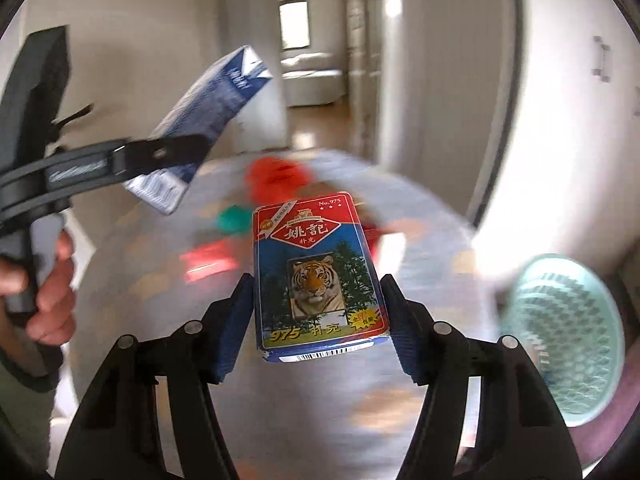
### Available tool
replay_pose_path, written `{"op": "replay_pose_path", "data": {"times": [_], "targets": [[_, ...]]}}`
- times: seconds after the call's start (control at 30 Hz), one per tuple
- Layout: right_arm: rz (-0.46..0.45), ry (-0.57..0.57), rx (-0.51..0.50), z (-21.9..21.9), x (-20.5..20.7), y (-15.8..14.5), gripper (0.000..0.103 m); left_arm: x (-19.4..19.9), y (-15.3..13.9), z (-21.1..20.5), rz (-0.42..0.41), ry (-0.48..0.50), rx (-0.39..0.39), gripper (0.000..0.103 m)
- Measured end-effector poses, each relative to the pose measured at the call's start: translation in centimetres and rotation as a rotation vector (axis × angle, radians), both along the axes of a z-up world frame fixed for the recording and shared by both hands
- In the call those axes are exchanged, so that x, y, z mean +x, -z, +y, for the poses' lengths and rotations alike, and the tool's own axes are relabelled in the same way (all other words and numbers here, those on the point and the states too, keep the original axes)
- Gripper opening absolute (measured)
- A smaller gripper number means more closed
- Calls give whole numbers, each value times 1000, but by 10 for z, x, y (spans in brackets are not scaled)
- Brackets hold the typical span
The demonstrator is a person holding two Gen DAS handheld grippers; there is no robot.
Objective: Collect trash
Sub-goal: 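Carry carton and tiger box over the teal basket and release both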
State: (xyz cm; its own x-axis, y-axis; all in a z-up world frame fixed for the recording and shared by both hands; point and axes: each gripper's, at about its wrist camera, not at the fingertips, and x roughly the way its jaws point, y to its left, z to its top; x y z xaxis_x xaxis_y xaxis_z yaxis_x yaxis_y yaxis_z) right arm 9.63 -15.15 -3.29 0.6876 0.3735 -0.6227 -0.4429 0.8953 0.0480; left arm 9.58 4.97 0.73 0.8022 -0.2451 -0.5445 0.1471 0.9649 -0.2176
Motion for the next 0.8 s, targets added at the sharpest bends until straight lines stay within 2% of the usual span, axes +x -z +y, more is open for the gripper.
{"op": "replay_pose_path", "data": {"times": [0.17,0.4,0.5,0.6,0.8], "targets": [[-36,179,20,-77,6,-23,60,19,-5,-63,-6,120,1,52],[-35,397,40,-158,15,-26,60,47,3,-153,21,285,-24,52],[7,491,65,-192,21,-18,60,62,12,-190,55,342,-25,52],[61,599,93,-222,26,2,60,83,31,-223,141,410,-84,52],[183,731,134,-263,47,42,60,107,72,-275,229,435,-47,52]]}}
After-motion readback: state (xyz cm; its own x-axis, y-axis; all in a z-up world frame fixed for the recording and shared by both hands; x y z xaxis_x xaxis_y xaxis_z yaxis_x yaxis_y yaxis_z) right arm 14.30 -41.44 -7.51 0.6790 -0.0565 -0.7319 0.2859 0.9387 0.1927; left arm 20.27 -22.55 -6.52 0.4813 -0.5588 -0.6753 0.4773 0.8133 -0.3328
